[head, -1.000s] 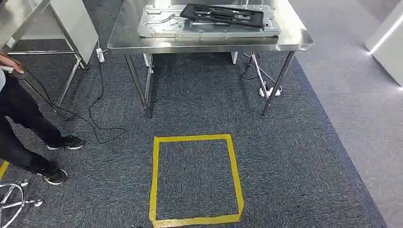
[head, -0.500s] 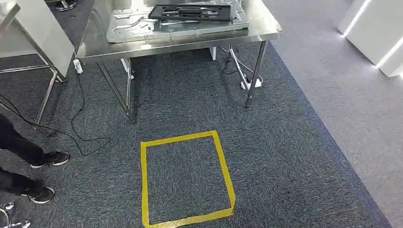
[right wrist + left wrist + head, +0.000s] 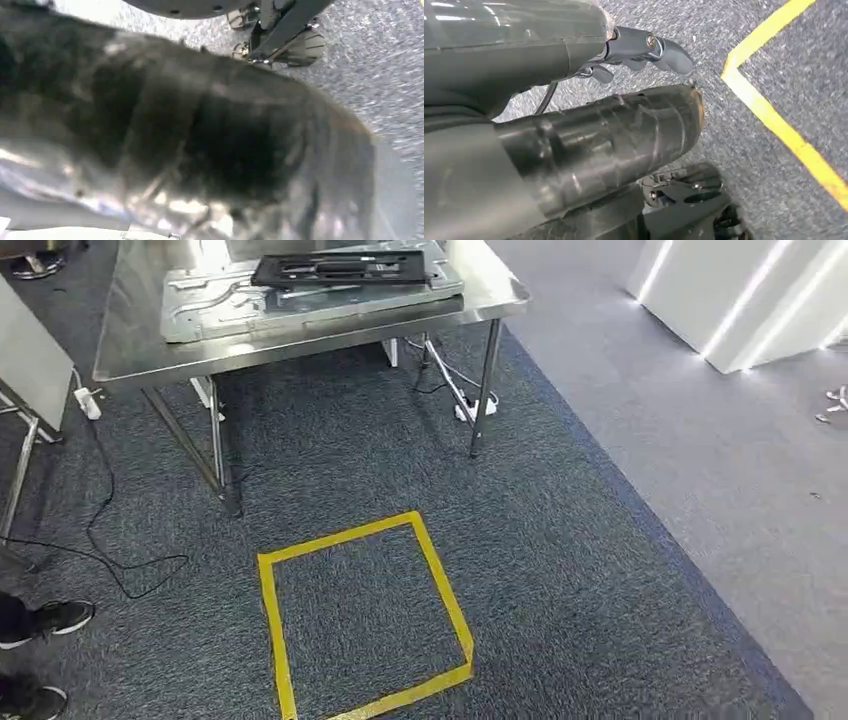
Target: Take the parts from the cabinet and place them on the table.
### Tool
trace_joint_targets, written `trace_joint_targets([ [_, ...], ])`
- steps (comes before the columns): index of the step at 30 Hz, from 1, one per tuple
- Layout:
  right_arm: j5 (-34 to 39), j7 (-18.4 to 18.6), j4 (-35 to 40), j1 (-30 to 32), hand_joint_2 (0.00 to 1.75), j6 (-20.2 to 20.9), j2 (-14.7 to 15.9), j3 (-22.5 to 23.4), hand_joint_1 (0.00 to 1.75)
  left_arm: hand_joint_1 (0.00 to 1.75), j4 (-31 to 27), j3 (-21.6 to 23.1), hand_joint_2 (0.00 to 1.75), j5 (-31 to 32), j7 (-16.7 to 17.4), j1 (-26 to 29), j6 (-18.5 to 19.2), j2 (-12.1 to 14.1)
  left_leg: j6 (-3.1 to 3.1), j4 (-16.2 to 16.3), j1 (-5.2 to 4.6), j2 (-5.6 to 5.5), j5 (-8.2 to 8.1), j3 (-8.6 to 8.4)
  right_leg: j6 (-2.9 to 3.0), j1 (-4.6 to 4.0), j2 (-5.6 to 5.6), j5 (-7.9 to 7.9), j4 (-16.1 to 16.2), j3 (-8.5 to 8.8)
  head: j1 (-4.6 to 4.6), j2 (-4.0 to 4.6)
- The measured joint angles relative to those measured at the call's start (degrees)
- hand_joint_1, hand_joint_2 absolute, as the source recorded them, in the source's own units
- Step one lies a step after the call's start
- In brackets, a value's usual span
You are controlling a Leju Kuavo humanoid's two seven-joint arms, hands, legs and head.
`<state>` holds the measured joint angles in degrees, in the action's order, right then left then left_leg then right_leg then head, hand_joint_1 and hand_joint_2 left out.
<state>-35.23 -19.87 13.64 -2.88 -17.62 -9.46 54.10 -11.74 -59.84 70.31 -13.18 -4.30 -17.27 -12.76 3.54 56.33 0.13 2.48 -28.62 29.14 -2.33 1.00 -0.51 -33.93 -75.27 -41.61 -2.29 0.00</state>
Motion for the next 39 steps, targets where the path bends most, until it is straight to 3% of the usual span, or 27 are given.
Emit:
trace_joint_targets([
  [2, -0.15, 0.02, 0.0, 0.21, 0.0, -0.22, 0.0, 0.0, 0.0, 0.0, 0.0, -0.13, 0.0, 0.0, 0.02, -0.05, 0.0, -0.04, -0.26, 0.37, 0.03, 1.17, -0.27, 0.06, -0.01, 0.09, 0.71, 4.03, 7.45, 4.4, -0.02, 0.0],
  [3, -0.2, 0.04, 0.02, 0.2, 0.0, -0.33, 0.0, 0.02, 0.0, 0.0, 0.0, -0.15, 0.0, 0.0, 0.07, -0.06, 0.0, -0.13, -0.49, 0.62, 0.03, 1.69, -0.49, -0.01, 0.15, 0.09, 2.08, 6.11, 13.09, 7.77, 0.0, 0.0],
  [4, -0.28, 0.04, 0.02, 0.06, 0.0, -0.35, 0.0, 0.02, 0.0, 0.0, 0.0, -0.17, 0.0, 0.0, 0.07, -0.06, 0.0, -0.15, -0.85, 0.89, -0.17, 2.24, -0.75, -0.01, 0.68, -0.22, 4.34, 5.64, 16.64, 9.35, 0.0, 0.0],
  [8, -0.44, -0.09, 0.02, 0.33, 0.0, -0.55, 0.0, 0.15, 0.0, 0.0, 0.0, -0.28, 0.0, 0.0, 0.17, -0.34, -0.07, -0.15, -2.0, 0.87, -0.45, 3.74, -1.1, -0.64, 1.8, -0.67, 2.34, 6.29, 16.71, 9.15, 0.02, 0.0],
  [9, -0.44, -0.11, 0.02, 0.32, 0.0, -0.57, 0.0, 0.28, 0.0, 0.0, 0.0, -0.28, 0.0, 0.0, 0.17, -0.35, -0.07, -0.15, -2.4, 1.16, -0.34, 3.63, -1.51, -0.46, 2.39, -0.1, 1.79, 6.74, 17.2, 9.35, 0.04, 0.02],
  [10, -0.44, -0.13, 0.02, 0.28, 0.0, -0.57, 0.0, 0.31, 0.0, 0.0, 0.0, -0.28, 0.0, -0.02, 0.17, -0.37, -0.07, -0.15, -2.8, 2.54, -0.07, 1.19, -2.89, -0.04, 2.7, -0.04, 1.41, 6.93, 17.3, 9.28, 0.11, 0.0],
  [11, -0.44, -0.13, 0.02, 0.21, 0.0, -0.59, 0.0, 0.33, 0.0, 0.0, 0.0, -0.31, 0.0, 0.0, 0.17, -0.3, -0.07, -0.18, -2.99, 5.98, 0.09, -0.57, -5.4, 1.31, 2.98, -0.02, 0.96, 7.07, 17.29, 9.07, 0.13, 0.0],
  [13, -0.44, -0.15, 0.02, 0.13, 0.0, -0.57, 0.0, 0.35, 0.0, 0.0, 0.0, -0.33, 0.0, 0.0, 0.2, -0.08, -0.04, -0.17, -3.25, 14.84, 0.25, -1.76, -9.85, 5.28, 3.18, -0.19, -0.16, 7.2, 17.26, 8.69, 0.13, 0.0],
  [14, -0.42, -0.15, 0.02, 0.16, 0.0, -0.59, 0.0, 0.37, 0.0, 0.0, 0.0, -0.33, 0.0, 0.0, 0.24, 0.02, -0.04, -0.17, -3.3, 18.13, 0.25, -1.89, -10.65, 6.82, 3.18, -0.22, -0.85, 7.24, 17.17, 8.54, 0.13, 0.0],
  [15, -0.44, -0.15, 0.02, 0.23, 0.0, -0.59, 0.0, 0.42, 0.0, 0.0, 0.0, -0.35, 0.0, 0.0, 0.31, 0.09, -0.04, -0.18, -3.26, 18.59, 0.25, -1.9, -9.88, 7.05, 3.15, -0.23, -1.58, 7.25, 17.03, 8.46, 0.13, 0.0],
  [16, -0.46, -0.15, 0.02, 0.26, 0.0, -0.66, 0.0, 0.46, 0.0, 0.0, 0.0, -0.35, 0.0, 0.0, 0.31, 0.11, -0.04, -0.17, -3.16, 16.4, 0.27, -1.93, -7.96, 6.07, 3.15, -0.23, -2.22, 7.25, 16.87, 8.43, 0.13, 0.0],
  [18, -0.55, -0.11, 0.02, 0.21, 0.0, -0.85, -0.02, 0.52, 0.0, 0.0, 0.0, -0.37, 0.0, 0.0, 0.33, 0.07, -0.07, -0.15, -2.84, 7.08, 0.43, -3.05, -2.56, 1.72, 3.07, -0.22, -3.72, 7.23, 16.53, 8.47, 0.13, 0.0],
  [19, -0.59, -0.09, 0.02, 0.19, 0.0, -0.92, -0.04, 0.55, 0.0, 0.0, 0.0, -0.39, 0.0, 0.0, 0.33, 0.08, -0.07, -0.15, -2.57, 3.11, 0.56, -5.52, -1.26, 0.16, 2.86, -0.18, -4.27, 7.29, 16.44, 8.36, 0.11, 0.0],
  [20, -0.65, 0.0, 0.02, 0.07, 0.0, -0.99, -0.18, 0.59, 0.0, 0.0, 0.0, -0.42, 0.0, 0.0, 0.33, 0.17, -0.07, -0.15, -2.3, 1.89, 0.6, -7.94, -1.73, -0.12, 2.31, -0.52, -4.83, 7.34, 16.06, 7.95, 0.09, 0.0],
  [22, -0.77, 0.02, 0.02, 0.06, 0.0, -1.25, -0.17, 0.66, 0.0, 0.0, 0.0, -0.41, 0.0, 0.07, 0.33, -0.05, -0.09, -0.15, -2.03, 2.0, 0.32, -6.78, -1.67, 0.16, 1.49, -0.09, -6.09, 7.8, 16.31, 7.44, 0.06, 0.02],
  [24, -0.76, 0.13, 0.02, 0.34, 0.0, -1.27, -0.2, 0.83, 0.0, 0.0, 0.0, -0.44, 0.0, 0.02, 0.35, -0.06, -0.11, -0.15, -1.01, 1.13, 0.62, -5.4, -0.96, -0.25, 0.56, -0.1, -7.28, 8.27, 16.54, 7.27, 0.06, 0.0],
  [25, -0.77, 0.13, 0.02, 0.34, 0.0, -1.27, -0.2, 0.85, 0.0, 0.0, 0.0, -0.44, 0.0, 0.09, 0.33, -0.1, -0.11, -0.15, -0.58, 0.7, 0.65, -4.31, -0.57, -0.54, 0.67, -0.06, -4.81, 7.5, 15.55, 6.89, 0.06, 0.02],
  [26, -0.79, 0.15, 0.02, 0.26, 0.0, -1.25, -0.2, 0.85, 0.0, 0.0, 0.0, -0.44, 0.0, 0.09, 0.31, -0.09, -0.18, -0.18, -0.17, 0.5, 0.59, -3.75, -0.36, -0.45, 0.62, -0.36, -2.38, 5.47, 13.0, 5.64, -0.24, 0.0],
  [28, -0.87, 0.15, 0.02, 0.07, 0.0, -1.18, -0.22, 0.85, 0.0, 0.0, 0.0, -0.44, 0.0, 0.09, 0.31, 0.19, -0.2, -0.15, 0.04, 0.57, 0.21, -1.97, -0.4, -0.23, 0.36, -0.28, -0.58, 0.95, 4.46, 1.72, -0.24, 0.0],
  [29, -0.94, 0.15, 0.02, 0.08, 0.0, -1.09, -0.22, 0.85, 0.0, 0.0, 0.0, -0.44, 0.0, 0.09, 0.28, 0.3, -0.24, -0.15, 0.07, 0.6, 0.07, -0.99, -0.45, -0.13, 0.23, -0.18, -0.25, -0.34, 0.86, 0.12, -0.24, 0.0],
  [30, -0.98, 0.15, 0.02, 0.13, 0.0, -0.96, -0.22, 0.85, 0.0, 0.0, 0.0, -0.46, 0.0, 0.09, 0.26, 0.29, -0.24, -0.13, 0.1, 0.66, 0.0, -0.14, -0.48, -0.05, 0.17, -0.1, -0.04, -0.25, -0.39, -0.32, -0.22, 0.0],
  [31, -1.01, 0.15, 0.02, 0.23, 0.0, -0.9, -0.22, 0.85, 0.0, 0.0, 0.0, -0.44, 0.0, 0.09, 0.22, 0.19, -0.28, -0.13, 0.07, 0.71, -0.04, 0.61, -0.57, -0.03, 0.14, -0.07, 0.19, 1.1, 1.15, 0.7, -0.24, 0.0],
  [33, -1.12, 0.15, 0.02, 0.28, 0.0, -0.74, -0.22, 0.85, 0.0, 0.0, 0.0, -0.44, 0.0, 0.11, 0.15, 0.01, -0.31, -0.15, -0.2, 0.83, -0.04, 1.82, -0.84, -0.28, 0.34, -0.11, 1.19, 5.46, 9.97, 5.89, -0.26, 0.0],
  [34, -1.22, 0.13, 0.02, 0.21, 0.0, -0.64, -0.22, 0.85, 0.0, 0.0, 0.0, -0.44, 0.0, 0.11, 0.13, -0.01, -0.31, -0.15, -0.5, 0.91, -0.08, 2.4, -1.04, -0.51, 0.64, -0.26, 3.13, 7.02, 15.03, 8.92, -0.26, 0.0],
  [35, -1.33, 0.15, 0.02, -0.01, 0.0, -0.46, -0.22, 0.85, 0.0, 0.0, 0.0, -0.44, 0.0, 0.11, 0.09, 0.03, -0.31, -0.15, -0.95, 1.06, -0.56, 2.89, -1.35, -0.33, 1.07, -1.09, 5.02, 6.06, 16.57, 9.51, -0.26, 0.0],
  [36, -1.4, 0.15, 0.02, -0.03, 0.0, -0.44, -0.22, 0.85, 0.0, 0.0, 0.0, -0.44, 0.0, 0.11, 0.07, 0.03, -0.35, -0.15, -1.19, 1.14, -0.58, 3.33, -1.49, -0.41, 1.53, -0.92, 4.03, 6.41, 16.66, 9.35, -0.15, 0.02],
  [39, -1.55, 0.2, 0.02, 0.37, 0.0, -0.46, -0.22, 0.9, 0.0, 0.0, 0.0, -0.46, 0.0, 0.13, 0.07, -0.38, -0.39, -0.15, -1.87, 1.02, -0.59, 4.71, -1.66, -1.15, 2.26, -0.96, 2.58, 6.48, 16.92, 9.07, -0.2, 0.0],
])
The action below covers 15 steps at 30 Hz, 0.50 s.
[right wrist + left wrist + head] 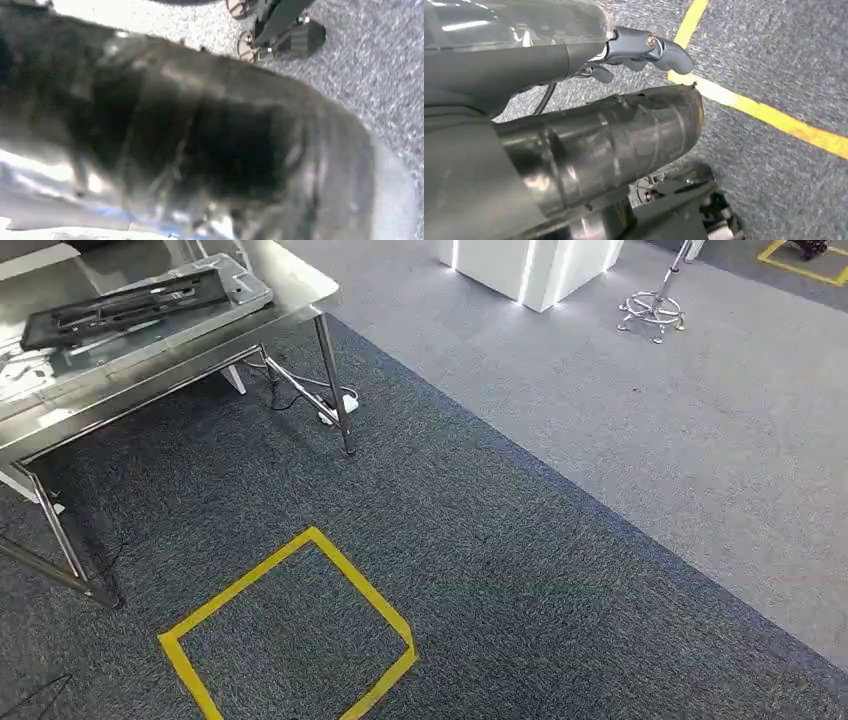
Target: Take the parts from the cabinet and place them on the table.
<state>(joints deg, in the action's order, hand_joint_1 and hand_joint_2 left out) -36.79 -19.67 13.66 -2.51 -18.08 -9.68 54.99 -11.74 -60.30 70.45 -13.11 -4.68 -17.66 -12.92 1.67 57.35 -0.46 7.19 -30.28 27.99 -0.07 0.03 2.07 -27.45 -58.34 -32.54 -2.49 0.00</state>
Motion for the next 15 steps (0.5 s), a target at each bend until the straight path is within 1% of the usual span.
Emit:
trace_joint_targets([
  [1, -0.04, 0.04, 0.0, -0.01, 0.0, 0.0, -0.04, 0.02, 0.0, 0.0, 0.0, 0.0, 0.0, 0.02, 0.0, -0.05, -0.02, 0.0, -0.44, 0.66, 0.42, -1.43, -0.8, 0.15, 0.43, 0.38, -0.62, 0.36, 0.44, 0.36, 0.0, 0.0],
  [2, -0.26, 0.13, 0.0, -0.07, 0.0, -0.02, -0.04, 0.0, 0.0, 0.0, 0.0, 0.02, 0.0, 0.02, -0.04, -0.02, -0.02, 0.0, -0.68, 2.72, 0.51, -4.21, -2.51, 1.02, 0.76, 0.46, -1.12, 0.48, 0.5, 0.31, 0.04, 0.0],
  [3, -0.33, 0.33, 0.0, -0.18, 0.0, -0.02, -0.04, 0.02, 0.0, 0.0, 0.0, 0.02, 0.0, 0.02, -0.04, 0.13, -0.02, 0.0, -0.85, 6.8, 0.67, -5.74, -4.99, 2.82, 0.94, 0.4, -1.65, 0.59, 0.5, 0.16, 0.05, 0.0],
  [4, -0.46, 0.46, 0.0, -0.24, 0.0, -0.02, -0.07, 0.0, 0.0, 0.0, 0.0, 0.02, 0.0, 0.0, -0.07, 0.22, -0.02, 0.0, -0.95, 11.41, 0.73, -6.31, -7.17, 4.91, 1.06, 0.32, -2.26, 0.62, 0.49, 0.08, 0.07, 0.0],
  [5, -0.55, 0.5, 0.0, -0.23, 0.0, -0.02, -0.09, 0.0, 0.0, 0.0, 0.0, 0.02, 0.0, 0.02, -0.07, 0.34, -0.02, 0.0, -1.04, 15.56, 0.73, -6.59, -8.66, 6.95, 1.08, 0.27, -2.97, 0.64, 0.44, -0.02, 0.05, 0.0],
  [6, -0.61, 0.59, 0.0, -0.2, 0.0, 0.0, -0.09, 0.0, 0.0, 0.0, 0.0, 0.02, 0.0, 0.0, -0.09, 0.43, -0.02, 0.0, -1.11, 17.94, 0.73, -6.64, -8.79, 8.22, 1.08, 0.24, -3.69, 0.64, 0.32, -0.07, 0.07, 0.0],
  [7, -0.81, 0.68, 0.0, -0.14, 0.0, 0.0, -0.09, 0.0, 0.0, 0.0, 0.0, 0.0, 0.0, -0.02, -0.09, 0.53, 0.0, 0.0, -1.06, 17.31, 0.74, -6.65, -7.31, 8.16, 1.07, 0.24, -4.46, 0.64, 0.17, -0.06, 0.05, 0.0],
  [8, -0.9, 0.74, 0.0, -0.11, 0.0, 0.02, -0.09, 0.0, 0.0, 0.0, 0.0, 0.0, 0.0, -0.04, -0.09, 0.52, 0.0, 0.0, -0.92, 14.06, 0.76, -6.74, -4.73, 6.89, 1.05, 0.25, -5.29, 0.62, -0.01, -0.05, 0.07, 0.02],
  [9, -1.01, 0.77, 0.0, -0.13, 0.0, 0.04, -0.09, 0.0, 0.0, 0.0, 0.0, 0.0, 0.0, -0.04, -0.09, 0.47, 0.0, 0.02, -0.74, 9.07, 0.8, -7.29, -1.68, 4.82, 1.02, 0.28, -6.12, 0.6, -0.21, -0.05, 0.07, 0.0],
  [10, -1.09, 0.77, 0.0, -0.17, 0.0, 0.04, -0.15, 0.0, 0.0, 0.0, 0.0, 0.0, 0.0, -0.04, -0.09, 0.48, 0.0, 0.02, -0.52, 4.25, 0.87, -8.77, 0.84, 2.8, 0.91, 0.31, -6.8, 0.53, -0.35, -0.08, 0.07, 0.0],
  [11, -1.12, 0.83, 0.0, -0.14, 0.0, 0.07, -0.24, 0.0, 0.0, 0.0, 0.0, 0.0, 0.0, -0.04, -0.04, 0.61, 0.0, 0.02, -0.23, 2.02, 1.02, -11.7, 0.57, 1.84, 0.7, 0.35, -7.32, 0.52, -0.48, -0.31, 0.02, 0.0],
  [12, -1.14, 0.83, 0.0, -0.36, 0.0, 0.07, -0.26, 0.0, 0.0, 0.0, 0.0, -0.05, 0.0, -0.07, 0.02, 0.55, 0.0, 0.02, -0.3, 1.09, 1.07, -12.15, 0.63, 2.03, 0.23, 0.17, -8.03, 0.55, -0.9, -0.64, 0.0, 0.0],
  [13, -1.18, 0.83, 0.0, -0.32, 0.0, 0.07, -0.26, 0.0, 0.0, 0.0, 0.0, -0.05, 0.0, -0.04, 0.15, 0.43, 0.0, 0.02, -0.18, 1.27, 0.79, -11.49, 0.69, 2.09, -0.2, 0.41, -8.48, 0.8, -0.74, -0.92, 0.05, 0.0],
  [14, -1.22, 0.83, 0.0, -0.14, 0.0, 0.11, -0.26, 0.0, 0.0, 0.0, 0.0, -0.05, 0.0, -0.04, 0.26, 0.3, 0.0, 0.02, 0.13, 1.32, 0.59, -11.03, 0.72, 2.05, -0.61, 0.65, -9.26, 1.05, -0.44, -1.01, 0.07, 0.0],
  [15, -1.22, 0.83, 0.0, 0.01, 0.0, 0.11, -0.26, 0.0, 0.0, 0.0, 0.0, -0.05, 0.0, -0.11, 0.28, 0.28, 0.0, 0.02, 0.53, 0.91, 0.6, -10.32, 1.06, 1.71, -1.04, 0.6, -9.88, 1.32, -0.23, -1.19, 0.02, 0.0],
])
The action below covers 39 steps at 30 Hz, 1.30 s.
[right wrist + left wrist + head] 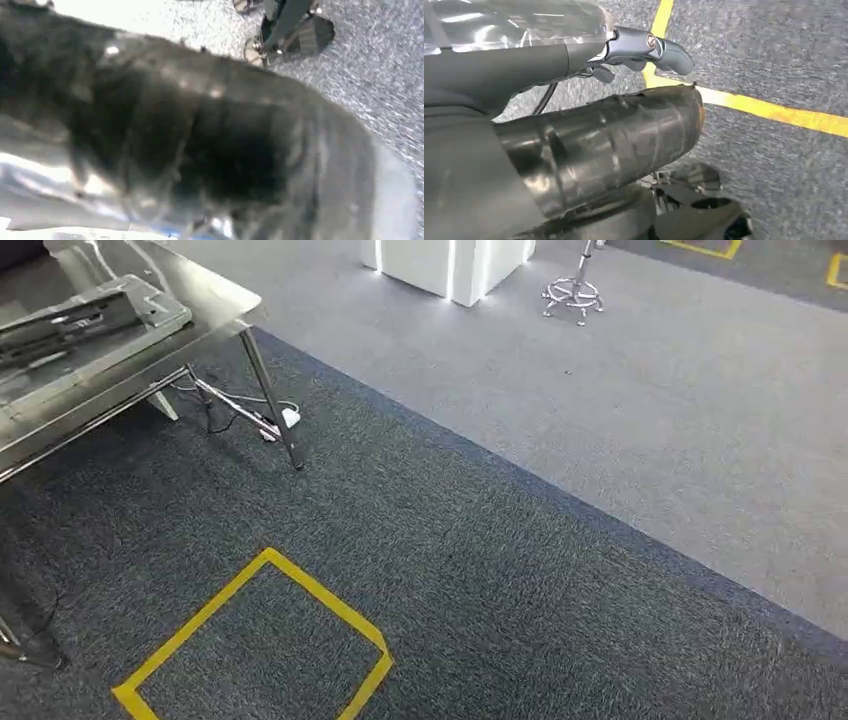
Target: Take the parts from the cabinet and place them on the table.
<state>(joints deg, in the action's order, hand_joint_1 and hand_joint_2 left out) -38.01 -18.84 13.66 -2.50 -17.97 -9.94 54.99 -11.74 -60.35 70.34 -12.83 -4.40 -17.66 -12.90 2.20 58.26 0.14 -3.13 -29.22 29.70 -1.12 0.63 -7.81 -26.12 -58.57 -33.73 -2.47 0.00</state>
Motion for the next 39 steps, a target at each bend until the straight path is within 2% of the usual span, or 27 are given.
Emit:
trace_joint_targets([
  [1, 0.0, 0.0, 0.0, 0.05, 0.0, 0.0, 0.0, 0.0, 0.0, 0.0, 0.0, -0.02, 0.0, 0.02, 0.04, 0.01, 0.0, 0.0, 0.63, -0.88, 0.56, 0.79, 0.67, -0.16, -0.05, -0.05, 1.01, -0.28, -0.51, -0.02, -0.07, 0.0],
  [2, -0.06, 0.0, 0.0, -0.02, 0.0, 0.0, 0.0, 0.0, 0.0, 0.0, 0.0, -0.02, 0.0, 0.02, 0.02, 0.03, 0.07, -0.02, 1.02, -1.21, 0.39, 1.56, 0.89, -0.23, -0.15, -0.31, 4.3, -1.49, -1.78, -0.62, -0.09, 0.0],
  [3, -0.07, -0.02, 0.0, -0.07, 0.0, 0.02, 0.0, 0.0, 0.0, 0.0, 0.0, -0.02, 0.0, 0.02, 0.0, 0.1, 0.07, -0.02, 1.31, -1.23, 0.3, 2.3, 1.0, -0.17, -0.34, -0.33, 6.12, -3.88, -5.08, -2.24, -0.24, 0.0],
  [5, -0.07, -0.02, 0.0, -0.23, 0.0, 0.02, 0.0, 0.0, 0.0, 0.0, 0.0, -0.04, 0.0, 0.0, 0.02, 0.37, 0.22, 0.0, 1.43, -1.21, 0.08, 4.19, 0.92, -0.01, -0.84, 0.0, 7.0, -8.08, -13.92, -6.38, -0.22, 0.0],
  [6, -0.09, -0.02, 0.0, -0.21, 0.0, 0.07, 0.0, 0.0, 0.0, 0.0, 0.0, -0.04, 0.0, -0.02, 0.02, 0.39, 0.24, 0.0, 1.42, -1.18, 0.01, 5.11, 0.9, 0.08, -1.07, 0.21, 7.12, -8.77, -16.84, -7.75, -0.24, 0.0],
  [7, -0.18, -0.02, 0.0, -0.14, 0.0, 0.13, 0.0, 0.0, 0.0, 0.0, 0.0, -0.04, 0.0, -0.02, 0.0, 0.34, 0.28, 0.0, 1.39, -1.16, 0.01, 5.85, 0.84, 0.07, -1.25, 0.4, 7.26, -8.08, -16.9, -7.69, -0.2, 0.0],
  [8, -0.24, -0.02, 0.0, -0.03, 0.0, 0.13, 0.0, 0.0, 0.0, 0.0, 0.0, -0.04, 0.0, -0.05, -0.02, 0.27, 0.33, 0.0, 1.28, -1.14, 0.01, 6.46, 0.73, 0.01, -1.38, 0.56, 7.49, -6.34, -14.56, -6.38, -0.26, 0.0],
  [10, -0.26, -0.02, 0.0, 0.02, 0.0, 0.13, 0.0, 0.0, 0.0, 0.0, 0.0, -0.04, 0.0, -0.05, -0.04, 0.15, 0.39, -0.02, 0.84, -0.97, 0.07, 7.71, 0.37, -0.33, -1.39, 0.74, 9.16, -1.52, -4.31, -0.58, -0.24, 0.0],
  [11, -0.35, -0.02, 0.0, -0.08, 0.0, 0.13, 0.0, -0.02, 0.0, 0.0, 0.0, -0.04, 0.0, -0.07, -0.04, 0.15, 0.44, 0.0, 0.51, -0.82, -0.08, 8.14, 0.13, -0.48, -1.16, 0.56, 12.19, -1.31, -0.49, 1.34, -0.26, 0.0],
  [12, -0.48, -0.02, 0.0, -0.27, 0.0, 0.15, 0.0, -0.04, 0.0, 0.0, 0.0, -0.07, 0.0, -0.16, -0.04, 0.13, 0.5, 0.0, -0.03, -0.46, -0.54, 8.6, -0.33, -0.25, -0.51, 0.06, 12.51, -1.39, -0.12, 1.4, -0.15, 0.0],
  [15, -0.9, 0.17, 0.0, -0.05, 0.0, 0.17, 0.0, -0.05, 0.0, 0.0, 0.0, -0.13, 0.0, -0.46, -0.04, -0.12, 0.61, 0.0, -0.81, -0.85, -0.41, 9.97, -0.45, -1.22, 0.35, -0.35, 10.63, -1.48, -0.16, 1.17, -0.09, 0.0],
  [16, -0.94, 0.22, 0.0, -0.08, 0.0, 0.17, 0.0, -0.07, 0.0, 0.0, 0.0, -0.15, 0.0, -0.51, -0.04, -0.15, 0.61, 0.0, -1.24, -0.59, -0.27, 9.99, -0.82, -1.16, 0.95, 0.15, 9.89, -1.07, 0.32, 1.4, -0.04, 0.0],
  [18, -1.2, 0.52, 0.0, -0.18, 0.0, 0.42, -0.02, -0.07, 0.0, 0.0, 0.0, -0.2, 0.0, -0.57, -0.06, -0.13, 0.61, 0.0, -1.74, 3.67, 0.14, 5.11, -4.06, 0.57, 1.55, 0.2, 8.95, -0.81, 0.5, 1.32, 0.0, 0.0],
  [20, -1.75, 1.05, 0.0, -0.3, 0.0, 0.78, -0.11, -0.15, 0.0, 0.0, 0.0, -0.26, 0.0, -0.55, -0.02, 0.15, 0.63, 0.0, -1.89, 13.07, 0.17, 3.82, -8.63, 4.97, 1.84, 0.01, 7.6, -0.76, 0.46, 1.16, -0.02, 0.0],
  [21, -2.01, 1.33, 0.0, -0.29, 0.0, 1.05, -0.15, -0.18, 0.0, 0.0, 0.0, -0.26, 0.0, -0.55, 0.04, 0.26, 0.63, 0.0, -1.92, 16.91, 0.17, 3.67, -9.61, 6.9, 1.86, -0.08, 6.8, -0.74, 0.41, 1.11, -0.02, 0.0],
  [22, -2.16, 1.44, 0.0, -0.24, 0.0, 1.14, -0.15, -0.22, 0.0, 0.0, 0.0, -0.28, 0.0, -0.53, 0.11, 0.33, 0.63, 0.0, -1.91, 17.96, 0.18, 3.67, -8.97, 7.6, 1.86, -0.1, 6.0, -0.74, 0.35, 1.15, -0.02, 0.0],
  [23, -2.16, 1.51, -0.02, -0.17, 0.0, 1.18, -0.17, -0.26, 0.0, 0.0, 0.0, -0.31, 0.0, -0.53, 0.13, 0.33, 0.63, 0.02, -1.77, 16.09, 0.18, 3.63, -6.98, 7.0, 1.85, -0.11, 5.17, -0.75, 0.26, 1.21, -0.02, 0.0],
  [25, -2.34, 1.51, -0.02, -0.2, 0.0, 1.44, -0.37, -0.42, 0.0, 0.0, 0.0, -0.33, 0.0, -0.48, 0.13, 0.27, 0.61, 0.04, -1.4, 7.32, 0.24, 2.65, -1.44, 3.4, 1.71, -0.05, 3.54, -0.84, 0.02, 1.35, -0.02, 0.02],
  [26, -2.47, 1.51, -0.02, -0.2, 0.0, 1.68, -0.5, -0.68, 0.0, 0.0, 0.0, -0.33, 0.0, -0.46, 0.09, 0.28, 0.61, 0.04, -1.16, 2.6, 0.36, 0.57, 0.77, 1.51, 1.56, 0.01, 2.83, -0.92, -0.09, 1.31, -0.02, 0.0],
  [27, -2.65, 1.51, -0.04, -0.37, 0.0, 1.92, -0.5, -0.83, 0.0, 0.0, 0.0, -0.37, 0.0, -0.48, 0.07, 0.37, 0.61, 0.07, -1.03, 0.62, 0.45, -1.72, 0.27, 0.98, 1.2, -0.37, 2.14, -1.07, -0.61, 0.97, -0.02, 0.0],
  [29, -2.93, 1.51, -0.04, -0.33, 0.0, 2.08, -0.61, -1.05, 0.0, 0.0, 0.0, -0.41, 0.0, -0.48, -0.02, 0.03, 0.61, 0.07, -0.76, 0.71, 0.18, -0.69, 0.3, 1.16, 0.49, 0.05, 1.16, -0.72, -0.37, 0.53, -0.05, 0.02],
  [31, -3.15, 1.51, -0.13, 0.04, 0.0, 2.12, -0.61, -1.09, 0.0, 0.0, 0.0, -0.44, 0.0, -0.57, -0.02, -0.12, 0.61, 0.02, 0.17, -0.03, 0.42, 0.33, 0.87, 0.75, -0.41, -0.05, 0.04, -0.32, -0.06, 0.38, -0.07, 0.0],
  [33, -3.21, 1.51, -0.13, -0.05, 0.0, 2.14, -0.61, -1.16, 0.0, 0.0, 0.0, -0.44, 0.0, -0.55, -0.04, -0.07, 0.61, 0.0, 1.12, -0.82, 0.44, 1.95, 1.46, 0.45, -0.58, -0.1, 5.41, -2.91, -3.03, -0.73, -0.24, 0.0],
  [34, -3.21, 1.51, -0.15, -0.22, 0.0, 2.14, -0.61, -1.2, 0.0, 0.0, 0.0, -0.46, 0.0, -0.55, -0.04, 0.08, 0.61, 0.0, 1.29, -0.83, 0.32, 2.79, 1.45, 0.57, -0.87, -0.08, 6.52, -5.3, -7.1, -2.71, -0.18, 0.0],
  [36, -3.28, 1.51, -0.17, -0.32, 0.0, 2.18, -0.63, -1.22, 0.0, 0.0, 0.0, -0.55, 0.0, -0.55, -0.04, 0.32, 0.61, 0.04, 1.34, -0.77, 0.15, 4.59, 1.37, 0.71, -1.34, 0.19, 7.09, -8.76, -15.54, -6.76, -0.2, 0.0],
  [37, -3.32, 1.53, -0.2, -0.31, 0.0, 2.21, -0.61, -1.27, 0.0, 0.0, 0.0, -0.59, 0.0, -0.55, -0.02, 0.31, 0.61, 0.04, 1.36, -0.75, 0.13, 5.38, 1.3, 0.74, -1.49, 0.31, 7.18, -8.73, -17.17, -7.53, -0.2, 0.0],
  [39, -3.36, 1.88, -0.28, -0.15, 0.0, 2.21, -0.61, -1.36, 0.0, 0.0, 0.0, -0.61, 0.0, -0.55, -0.02, 0.16, 0.63, 0.04, 1.21, -0.68, 0.14, 6.76, 1.08, 0.6, -1.65, 0.47, 7.68, -5.17, -12.3, -4.84, -0.2, 0.0],
])
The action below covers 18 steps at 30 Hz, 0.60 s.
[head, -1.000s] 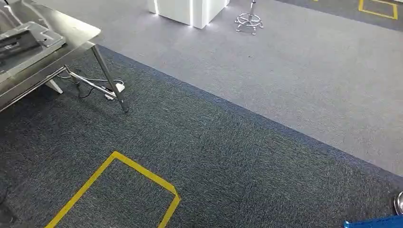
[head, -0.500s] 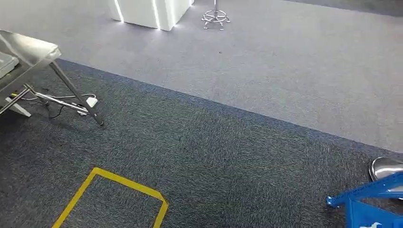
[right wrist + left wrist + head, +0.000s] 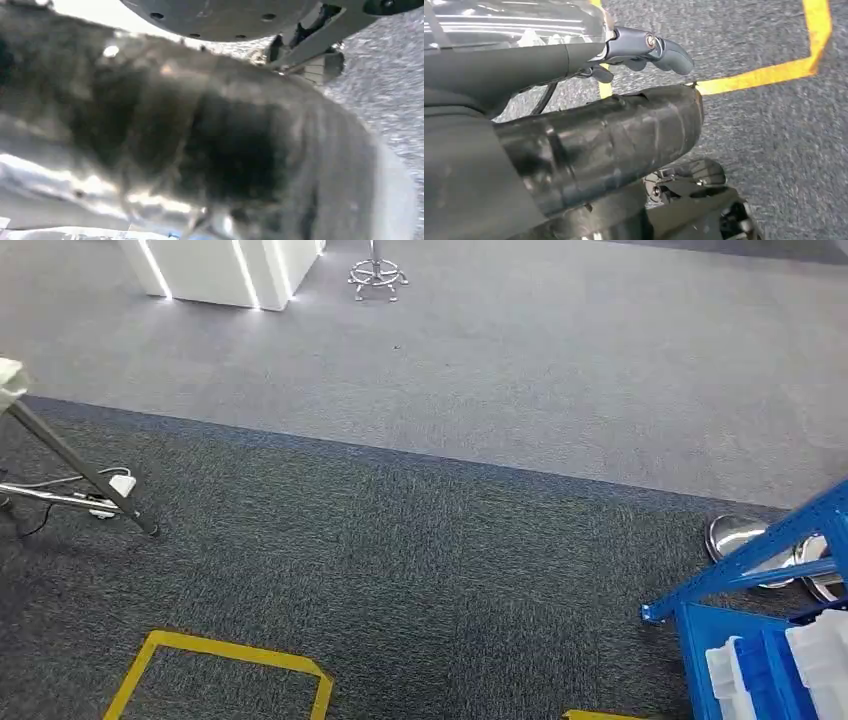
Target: Take the parts from the cabinet and place them on the table.
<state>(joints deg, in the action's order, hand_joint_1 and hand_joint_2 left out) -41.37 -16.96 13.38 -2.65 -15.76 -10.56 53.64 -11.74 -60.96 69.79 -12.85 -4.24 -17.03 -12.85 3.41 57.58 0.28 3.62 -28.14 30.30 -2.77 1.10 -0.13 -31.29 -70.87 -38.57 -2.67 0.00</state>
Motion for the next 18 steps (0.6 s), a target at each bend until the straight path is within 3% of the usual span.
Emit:
trace_joint_targets([
  [1, -0.02, 0.06, 0.0, 0.02, 0.0, 0.02, 0.0, -0.02, 0.0, 0.0, 0.0, 0.0, 0.0, 0.0, 0.0, -0.04, 0.0, 0.0, -0.17, 0.06, 0.01, 0.52, -0.16, -0.15, 0.09, 0.03, 0.75, 2.34, 5.03, 2.76, -0.04, 0.0],
  [2, -0.04, 0.13, 0.0, -0.02, 0.0, 0.02, 0.0, -0.07, 0.0, 0.0, 0.0, 0.0, 0.0, 0.0, 0.0, -0.04, 0.02, 0.0, -0.44, 0.17, 0.0, 1.1, -0.34, -0.37, 0.31, -0.04, 2.75, 4.27, 10.33, 5.75, 0.0, 0.0],
  [3, -0.09, 0.13, -0.02, -0.21, 0.0, 0.04, -0.02, -0.15, 0.0, 0.0, 0.0, 0.0, 0.0, 0.0, 0.0, 0.0, 0.02, 0.02, -0.85, 0.3, -0.41, 1.5, -0.61, -0.43, 0.89, -0.73, 4.56, 3.45, 12.12, 6.51, -0.02, 0.0],
  [4, -0.11, 0.11, -0.02, -0.28, 0.0, 0.04, -0.02, -0.2, 0.0, 0.0, 0.0, -0.02, 0.0, 0.0, 0.0, 0.02, 0.02, 0.04, -1.24, 0.4, -0.48, 1.96, -0.83, -0.53, 1.45, -0.79, 3.64, 3.9, 12.36, 6.37, 0.04, 0.0],
  [7, -0.13, 0.17, -0.07, -0.04, 0.0, 0.04, -0.02, -0.22, 0.0, 0.0, 0.0, -0.04, 0.0, 0.0, 0.0, -0.39, 0.02, 0.04, -2.04, 0.22, -0.45, 3.3, -0.99, -1.15, 2.29, -0.8, 2.12, 3.98, 12.48, 6.16, 0.02, 0.0],
  [8, -0.13, 0.22, -0.07, -0.04, 0.0, 0.04, -0.06, -0.22, 0.0, 0.0, 0.0, -0.04, 0.0, -0.02, 0.0, -0.41, 0.02, 0.07, -2.53, 0.74, -0.02, 2.12, -1.58, -1.04, 2.79, -0.33, 1.56, 4.32, 12.9, 6.53, 0.04, 0.0],
  [9, -0.2, 0.26, -0.07, -0.18, 0.0, 0.02, -0.13, -0.22, 0.0, 0.0, 0.0, -0.07, 0.0, -0.02, -0.07, -0.35, 0.05, 0.09, -2.76, 2.75, -0.02, -0.61, -3.18, -0.28, 3.16, -0.3, 1.04, 4.43, 12.92, 6.48, 0.04, 0.0],
  [10, -0.24, 0.37, -0.07, -0.26, 0.0, 0.02, -0.15, -0.22, 0.0, 0.0, 0.0, -0.15, 0.0, -0.09, -0.11, -0.26, 0.07, 0.09, -2.84, 6.37, 0.08, -2.05, -5.45, 1.37, 3.35, -0.35, 0.54, 4.52, 12.9, 6.34, 0.11, 0.0],
  [12, -0.33, 0.41, -0.09, -0.34, 0.0, 0.04, -0.24, -0.22, 0.0, 0.0, 0.0, -0.33, 0.0, -0.11, -0.18, -0.01, 0.07, 0.11, -3.05, 15.39, 0.12, -3.01, -9.46, 5.62, 3.59, -0.53, -0.79, 4.57, 12.83, 6.15, 0.09, 0.0],
  [13, -0.39, 0.46, -0.09, -0.28, 0.0, 0.04, -0.24, -0.22, 0.0, 0.0, 0.0, -0.46, 0.0, -0.13, -0.2, 0.07, 0.09, 0.15, -3.05, 18.08, 0.12, -3.08, -9.8, 6.99, 3.59, -0.58, -1.59, 4.57, 12.72, 6.11, 0.11, 0.0],
  [14, -0.46, 0.48, -0.09, -0.21, 0.0, 0.04, -0.24, -0.22, 0.0, 0.0, 0.0, -0.52, 0.0, -0.2, -0.24, 0.16, 0.15, 0.17, -2.99, 17.72, 0.14, -3.09, -8.57, 6.98, 3.59, -0.58, -2.35, 4.56, 12.59, 6.13, 0.09, 0.0],
  [16, -0.64, 0.5, -0.09, -0.18, 0.0, 0.04, -0.26, -0.22, 0.0, 0.0, 0.0, -0.57, 0.0, -0.35, -0.35, 0.12, 0.22, 0.33, -2.72, 9.99, 0.2, -3.63, -3.22, 3.76, 3.52, -0.57, -4.03, 4.5, 12.22, 6.12, 0.11, 0.0],
  [17, -0.66, 0.5, -0.09, -0.2, 0.0, 0.07, -0.28, -0.22, 0.0, 0.0, 0.0, -0.57, 0.0, -0.35, -0.35, 0.1, 0.22, 0.39, -2.53, 5.04, 0.3, -4.87, -0.7, 1.57, 3.39, -0.55, -4.78, 4.42, 12.08, 6.13, 0.11, 0.0],
  [18, -0.7, 0.5, -0.11, -0.19, 0.0, 0.07, -0.33, -0.22, 0.0, 0.0, 0.0, -0.59, 0.0, -0.33, -0.35, 0.23, 0.22, 0.48, -2.27, 2.02, 0.46, -7.79, -0.62, 0.36, 3.23, -0.52, -5.25, 4.39, 11.98, 5.99, 0.07, 0.0],
])
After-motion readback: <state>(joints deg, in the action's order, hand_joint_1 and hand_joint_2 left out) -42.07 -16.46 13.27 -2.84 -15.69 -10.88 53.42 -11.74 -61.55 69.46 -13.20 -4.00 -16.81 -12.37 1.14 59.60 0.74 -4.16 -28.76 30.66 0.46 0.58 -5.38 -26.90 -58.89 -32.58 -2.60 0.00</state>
